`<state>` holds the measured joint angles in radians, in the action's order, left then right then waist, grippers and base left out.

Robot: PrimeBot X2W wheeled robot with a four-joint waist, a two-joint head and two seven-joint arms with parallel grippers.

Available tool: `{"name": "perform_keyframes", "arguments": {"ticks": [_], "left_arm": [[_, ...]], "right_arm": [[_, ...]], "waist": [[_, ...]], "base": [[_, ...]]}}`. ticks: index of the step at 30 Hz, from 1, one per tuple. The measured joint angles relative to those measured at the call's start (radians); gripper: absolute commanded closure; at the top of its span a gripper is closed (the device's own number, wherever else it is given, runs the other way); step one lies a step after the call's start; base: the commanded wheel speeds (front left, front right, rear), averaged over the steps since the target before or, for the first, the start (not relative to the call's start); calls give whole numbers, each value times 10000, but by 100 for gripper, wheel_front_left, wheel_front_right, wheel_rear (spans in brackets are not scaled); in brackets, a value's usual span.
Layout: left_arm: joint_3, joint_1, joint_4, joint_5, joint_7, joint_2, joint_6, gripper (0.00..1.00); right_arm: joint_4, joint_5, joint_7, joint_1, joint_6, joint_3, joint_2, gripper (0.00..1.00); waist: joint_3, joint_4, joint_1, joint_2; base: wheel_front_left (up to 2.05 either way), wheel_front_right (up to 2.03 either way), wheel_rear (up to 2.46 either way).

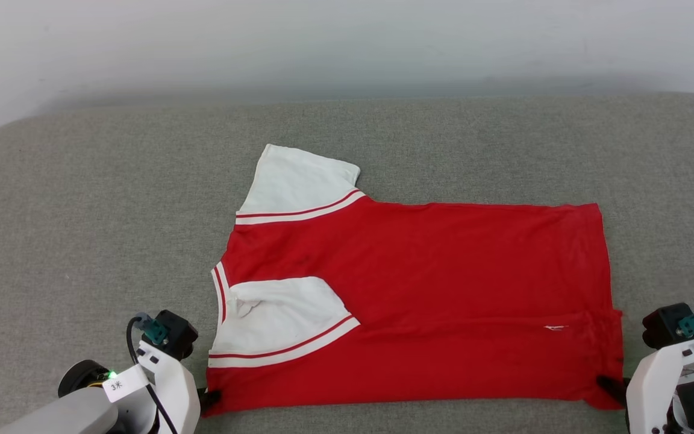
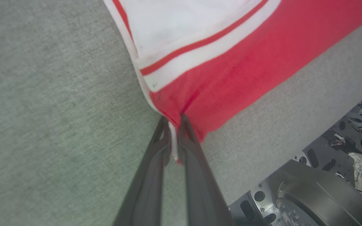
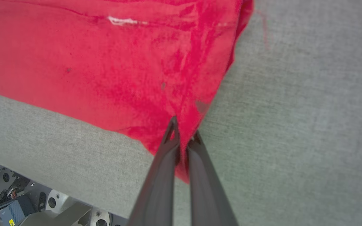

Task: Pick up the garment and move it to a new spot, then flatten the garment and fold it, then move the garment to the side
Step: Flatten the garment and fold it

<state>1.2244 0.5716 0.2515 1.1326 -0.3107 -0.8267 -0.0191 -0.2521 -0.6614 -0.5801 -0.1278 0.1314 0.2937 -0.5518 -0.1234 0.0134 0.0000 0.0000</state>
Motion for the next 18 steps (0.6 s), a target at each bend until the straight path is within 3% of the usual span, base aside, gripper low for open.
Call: {"name": "perform_keyframes", "arguments": {"ticks": [3, 4, 5, 13, 18], "left_arm": [[-6, -3, 190, 63, 67, 100, -71, 100], [-8, -7, 253, 42, 161, 136, -69, 100], [-13, -5, 307, -58, 280, 167, -58, 3], [-466, 354, -132, -357, 828, -311, 290, 0], [-986, 1002, -236, -702, 1375, -612, 593, 0]], "right_arm": [[-332, 128, 267, -58, -2, 36, 192, 100], [-412, 221, 430, -69, 0, 29, 222, 57], [-445, 353, 608, -70, 0, 38, 242, 0], [109, 844, 2226, -123, -4, -660, 616, 0], [928, 1647, 3628, -203, -4, -1561, 1235, 0]], "waist": [[-36, -20, 0, 0], [-11, -21, 0, 0], [20, -27, 0, 0], [480, 26, 0, 0], [568, 262, -1, 0]], "base": [[0, 0, 0], [0, 0, 0], [0, 0, 0], [0, 0, 0], [0, 0, 0]]}}
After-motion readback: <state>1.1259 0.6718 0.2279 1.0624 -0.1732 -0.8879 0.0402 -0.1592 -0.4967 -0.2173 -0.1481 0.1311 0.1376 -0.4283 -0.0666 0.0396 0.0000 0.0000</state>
